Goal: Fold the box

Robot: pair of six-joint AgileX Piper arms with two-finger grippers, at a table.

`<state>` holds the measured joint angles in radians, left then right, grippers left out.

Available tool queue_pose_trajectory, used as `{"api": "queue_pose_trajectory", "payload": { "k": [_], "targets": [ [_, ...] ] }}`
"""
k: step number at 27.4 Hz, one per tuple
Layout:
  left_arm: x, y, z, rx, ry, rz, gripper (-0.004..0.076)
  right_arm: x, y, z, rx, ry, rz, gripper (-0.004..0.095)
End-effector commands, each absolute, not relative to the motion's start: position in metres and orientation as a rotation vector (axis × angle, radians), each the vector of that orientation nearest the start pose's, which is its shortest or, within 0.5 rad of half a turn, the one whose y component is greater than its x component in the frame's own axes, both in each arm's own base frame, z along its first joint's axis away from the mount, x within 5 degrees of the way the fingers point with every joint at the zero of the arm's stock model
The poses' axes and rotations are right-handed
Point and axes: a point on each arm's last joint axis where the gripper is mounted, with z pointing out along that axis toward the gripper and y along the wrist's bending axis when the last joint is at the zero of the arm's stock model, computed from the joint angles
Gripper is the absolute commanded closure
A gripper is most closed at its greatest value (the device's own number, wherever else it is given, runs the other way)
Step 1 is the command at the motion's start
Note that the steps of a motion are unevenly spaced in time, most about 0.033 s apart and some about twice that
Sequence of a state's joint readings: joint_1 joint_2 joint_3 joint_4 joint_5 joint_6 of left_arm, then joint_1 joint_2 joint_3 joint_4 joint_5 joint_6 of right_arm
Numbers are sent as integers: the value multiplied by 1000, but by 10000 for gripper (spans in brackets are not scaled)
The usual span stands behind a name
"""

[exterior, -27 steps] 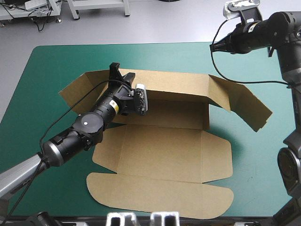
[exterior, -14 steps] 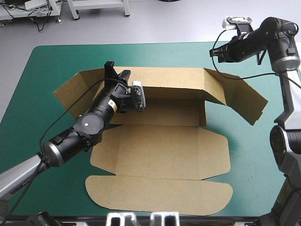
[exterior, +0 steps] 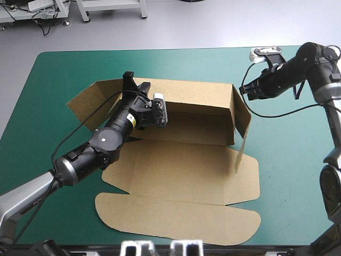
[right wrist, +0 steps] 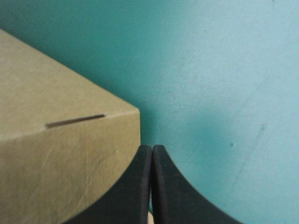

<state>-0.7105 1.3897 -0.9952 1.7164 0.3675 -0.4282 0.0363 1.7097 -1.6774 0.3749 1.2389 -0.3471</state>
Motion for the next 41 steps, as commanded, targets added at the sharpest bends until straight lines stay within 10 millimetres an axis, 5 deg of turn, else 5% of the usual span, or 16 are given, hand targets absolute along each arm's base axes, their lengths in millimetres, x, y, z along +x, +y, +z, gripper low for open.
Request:
{"api": "queue_pose_trajectory", "payload": {
  "k": [1, 10, 20, 27, 41],
  "targets": [
    [258, -176, 352, 1351, 1182, 793, 733, 340, 45, 368, -482, 2597, 452, 927],
    [259, -178, 350, 1359, 1186, 780, 732, 329, 57, 349, -566, 2514, 632, 924],
    [266, -185, 334, 1446, 1168, 816, 733, 281, 54, 336, -639, 2280, 496, 925],
    [272, -188, 324, 1520, 1135, 885, 732, 275, 59, 312, -717, 2212, 541, 925],
    [278, -186, 327, 1423, 1290, 846, 708, 270, 67, 334, -857, 2177, 610, 925]
  ]
}}
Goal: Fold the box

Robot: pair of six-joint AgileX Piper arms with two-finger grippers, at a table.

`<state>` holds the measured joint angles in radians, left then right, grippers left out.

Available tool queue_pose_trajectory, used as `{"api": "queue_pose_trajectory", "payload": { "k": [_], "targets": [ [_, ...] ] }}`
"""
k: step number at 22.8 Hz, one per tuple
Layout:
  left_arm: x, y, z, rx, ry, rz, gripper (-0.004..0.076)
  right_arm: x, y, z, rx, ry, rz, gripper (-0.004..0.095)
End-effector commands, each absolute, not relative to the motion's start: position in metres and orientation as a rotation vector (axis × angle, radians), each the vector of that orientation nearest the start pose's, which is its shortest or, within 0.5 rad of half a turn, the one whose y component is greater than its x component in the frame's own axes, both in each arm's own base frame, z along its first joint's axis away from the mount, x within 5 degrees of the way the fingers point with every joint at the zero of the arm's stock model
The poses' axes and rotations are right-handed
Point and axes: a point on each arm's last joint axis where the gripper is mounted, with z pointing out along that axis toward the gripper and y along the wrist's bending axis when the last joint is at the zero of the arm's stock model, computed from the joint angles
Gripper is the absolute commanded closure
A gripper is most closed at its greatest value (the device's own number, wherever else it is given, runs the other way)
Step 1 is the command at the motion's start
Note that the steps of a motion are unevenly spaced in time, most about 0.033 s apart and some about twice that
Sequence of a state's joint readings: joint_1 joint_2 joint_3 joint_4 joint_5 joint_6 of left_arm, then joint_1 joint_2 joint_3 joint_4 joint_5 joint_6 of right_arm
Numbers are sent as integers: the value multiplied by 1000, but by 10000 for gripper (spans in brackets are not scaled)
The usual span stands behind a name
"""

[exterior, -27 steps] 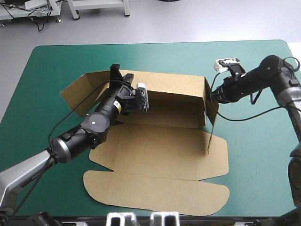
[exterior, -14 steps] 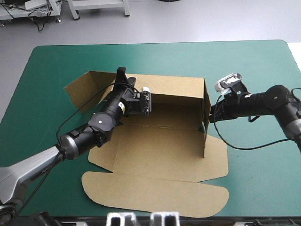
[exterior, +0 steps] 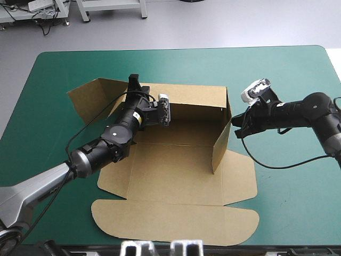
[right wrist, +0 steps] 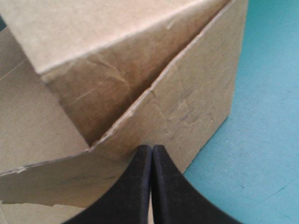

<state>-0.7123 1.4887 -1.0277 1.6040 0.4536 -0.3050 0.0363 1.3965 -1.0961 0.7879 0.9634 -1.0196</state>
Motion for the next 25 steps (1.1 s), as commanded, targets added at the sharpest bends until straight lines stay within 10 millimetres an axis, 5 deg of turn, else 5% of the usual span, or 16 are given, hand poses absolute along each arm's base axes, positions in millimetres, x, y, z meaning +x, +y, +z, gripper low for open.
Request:
{"api": "queue_pose_trajectory", "payload": {
  "k": [1, 8, 9, 12, 15, 25],
  "targets": [
    [278, -186, 326, 1424, 1293, 850, 708, 268, 71, 333, -882, 2186, 630, 925],
    [277, -186, 324, 1428, 1317, 833, 708, 265, 95, 324, -988, 2154, 540, 874],
    [277, -186, 324, 1430, 1315, 835, 708, 263, 94, 324, -1013, 2162, 539, 805],
    [274, -186, 322, 1490, 1311, 909, 708, 256, 92, 327, -1093, 2173, 509, 328],
    [269, -192, 321, 1520, 1299, 911, 708, 257, 92, 328, -1081, 2160, 498, 67],
    [265, -214, 321, 1436, 1501, 870, 708, 273, 94, 331, -992, 2059, 450, 49]
  ]
}}
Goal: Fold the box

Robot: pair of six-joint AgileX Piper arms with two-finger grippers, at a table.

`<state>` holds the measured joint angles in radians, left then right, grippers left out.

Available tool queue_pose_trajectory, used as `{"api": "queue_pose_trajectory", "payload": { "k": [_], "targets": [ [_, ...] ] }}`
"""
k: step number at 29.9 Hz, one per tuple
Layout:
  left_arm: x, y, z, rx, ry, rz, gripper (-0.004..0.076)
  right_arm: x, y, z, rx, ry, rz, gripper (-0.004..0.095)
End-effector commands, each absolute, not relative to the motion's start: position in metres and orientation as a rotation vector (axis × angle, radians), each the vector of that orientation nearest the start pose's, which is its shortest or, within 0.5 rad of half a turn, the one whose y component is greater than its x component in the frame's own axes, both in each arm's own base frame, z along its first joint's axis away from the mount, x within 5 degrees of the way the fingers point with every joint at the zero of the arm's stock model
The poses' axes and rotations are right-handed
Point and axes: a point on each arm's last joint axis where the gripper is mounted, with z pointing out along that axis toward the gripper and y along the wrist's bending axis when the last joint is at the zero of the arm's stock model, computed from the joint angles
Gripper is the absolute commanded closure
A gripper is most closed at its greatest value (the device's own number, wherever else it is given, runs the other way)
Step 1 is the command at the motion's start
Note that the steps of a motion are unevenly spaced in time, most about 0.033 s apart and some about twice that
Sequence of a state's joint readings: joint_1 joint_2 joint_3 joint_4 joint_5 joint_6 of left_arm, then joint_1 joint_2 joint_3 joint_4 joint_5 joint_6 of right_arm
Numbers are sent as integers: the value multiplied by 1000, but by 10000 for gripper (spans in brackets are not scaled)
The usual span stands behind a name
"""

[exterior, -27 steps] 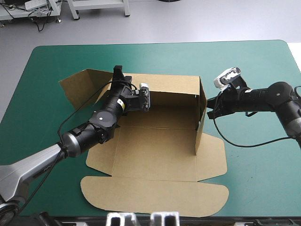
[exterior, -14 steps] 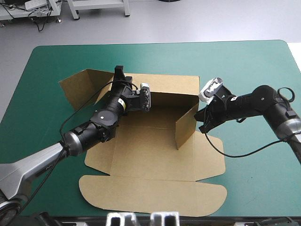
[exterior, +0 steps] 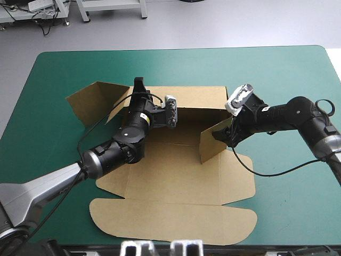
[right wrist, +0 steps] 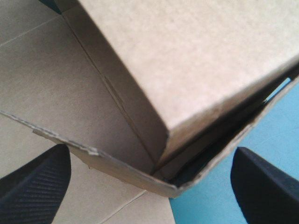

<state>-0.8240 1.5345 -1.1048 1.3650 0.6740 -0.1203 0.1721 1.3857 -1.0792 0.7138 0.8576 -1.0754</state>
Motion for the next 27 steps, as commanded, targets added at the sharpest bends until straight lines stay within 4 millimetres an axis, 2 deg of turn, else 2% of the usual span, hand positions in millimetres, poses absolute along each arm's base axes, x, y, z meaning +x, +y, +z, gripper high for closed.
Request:
{"api": "queue_pose_trajectory", "payload": {
  "k": [1, 6, 11, 15, 19, 22, 25, 27],
  "targets": [
    [265, -219, 323, 1424, 1515, 878, 708, 273, 93, 332, -986, 2055, 443, 51],
    [276, -236, 337, 1324, 1606, 937, 708, 277, 92, 333, -955, 2039, 410, 51],
    [281, -239, 349, 1267, 1642, 852, 708, 279, 92, 335, -893, 2046, 420, 52],
    [281, -239, 347, 1255, 1673, 836, 708, 284, 90, 337, -835, 2020, 384, 69],
    [280, -240, 343, 1208, 1738, 767, 708, 294, 90, 329, -801, 2038, 370, 71],
    [278, -238, 341, 1177, 1793, 745, 708, 303, 87, 326, -652, 2063, 371, 71],
    [278, -236, 340, 1126, 1835, 741, 708, 304, 87, 325, -640, 2067, 380, 87],
    [278, -236, 339, 1103, 1856, 713, 708, 301, 89, 324, -667, 2087, 410, 138]
  ]
}}
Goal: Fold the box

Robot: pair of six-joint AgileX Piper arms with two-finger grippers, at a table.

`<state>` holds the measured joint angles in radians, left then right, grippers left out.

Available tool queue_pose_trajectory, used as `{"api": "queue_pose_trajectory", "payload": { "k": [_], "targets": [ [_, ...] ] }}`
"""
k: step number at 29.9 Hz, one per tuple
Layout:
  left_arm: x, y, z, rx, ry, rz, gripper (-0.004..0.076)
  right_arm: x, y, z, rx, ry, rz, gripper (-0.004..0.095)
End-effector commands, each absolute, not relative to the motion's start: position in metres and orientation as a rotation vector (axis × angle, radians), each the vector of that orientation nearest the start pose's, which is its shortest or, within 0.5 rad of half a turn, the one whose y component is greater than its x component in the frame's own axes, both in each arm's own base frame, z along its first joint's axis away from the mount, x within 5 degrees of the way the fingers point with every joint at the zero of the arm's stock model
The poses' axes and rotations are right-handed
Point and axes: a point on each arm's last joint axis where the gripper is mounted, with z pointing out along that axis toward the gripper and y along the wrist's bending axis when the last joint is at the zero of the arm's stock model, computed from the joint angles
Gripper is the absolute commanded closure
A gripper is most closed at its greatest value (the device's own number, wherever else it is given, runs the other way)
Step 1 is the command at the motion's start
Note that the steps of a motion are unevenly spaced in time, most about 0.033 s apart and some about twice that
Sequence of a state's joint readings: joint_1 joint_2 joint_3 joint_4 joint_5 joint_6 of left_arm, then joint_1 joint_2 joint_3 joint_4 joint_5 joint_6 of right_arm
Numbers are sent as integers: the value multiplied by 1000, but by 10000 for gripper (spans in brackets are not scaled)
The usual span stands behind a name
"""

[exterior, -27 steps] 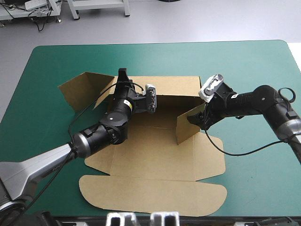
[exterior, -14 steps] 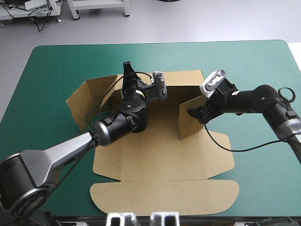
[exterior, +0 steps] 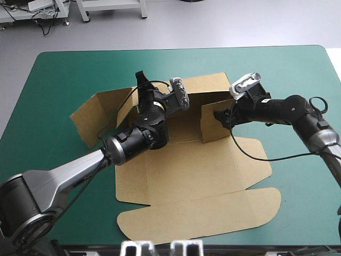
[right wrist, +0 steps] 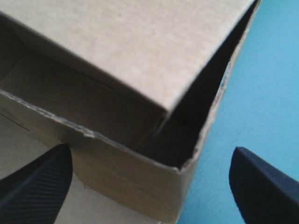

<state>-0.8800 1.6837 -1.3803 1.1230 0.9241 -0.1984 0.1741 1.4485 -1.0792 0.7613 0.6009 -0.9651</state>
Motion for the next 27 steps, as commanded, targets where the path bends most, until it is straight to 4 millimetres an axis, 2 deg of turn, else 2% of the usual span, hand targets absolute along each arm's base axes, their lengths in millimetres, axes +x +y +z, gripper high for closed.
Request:
{"api": "queue_pose_trajectory", "payload": {
  "k": [1, 5, 11, 14, 17, 21, 22, 27],
  "targets": [
    [277, -238, 337, 1100, 1875, 677, 708, 300, 90, 323, -682, 2096, 427, 181],
    [273, -246, 331, 1186, 1897, 552, 710, 301, 90, 324, -795, 2029, 361, 329],
    [272, -246, 329, 1199, 1908, 542, 710, 302, 90, 325, -799, 2002, 349, 372],
    [271, -247, 328, 1200, 1921, 526, 710, 302, 90, 325, -817, 1993, 339, 439],
    [271, -245, 328, 1198, 1933, 535, 710, 302, 90, 325, -825, 1988, 328, 600],
    [270, -244, 328, 1218, 1933, 562, 710, 302, 90, 325, -842, 1981, 316, 898],
    [270, -244, 328, 1218, 1934, 564, 710, 302, 90, 325, -842, 1981, 316, 924],
    [271, -244, 328, 1224, 1923, 573, 710, 301, 91, 324, -858, 1989, 334, 925]
  ]
}}
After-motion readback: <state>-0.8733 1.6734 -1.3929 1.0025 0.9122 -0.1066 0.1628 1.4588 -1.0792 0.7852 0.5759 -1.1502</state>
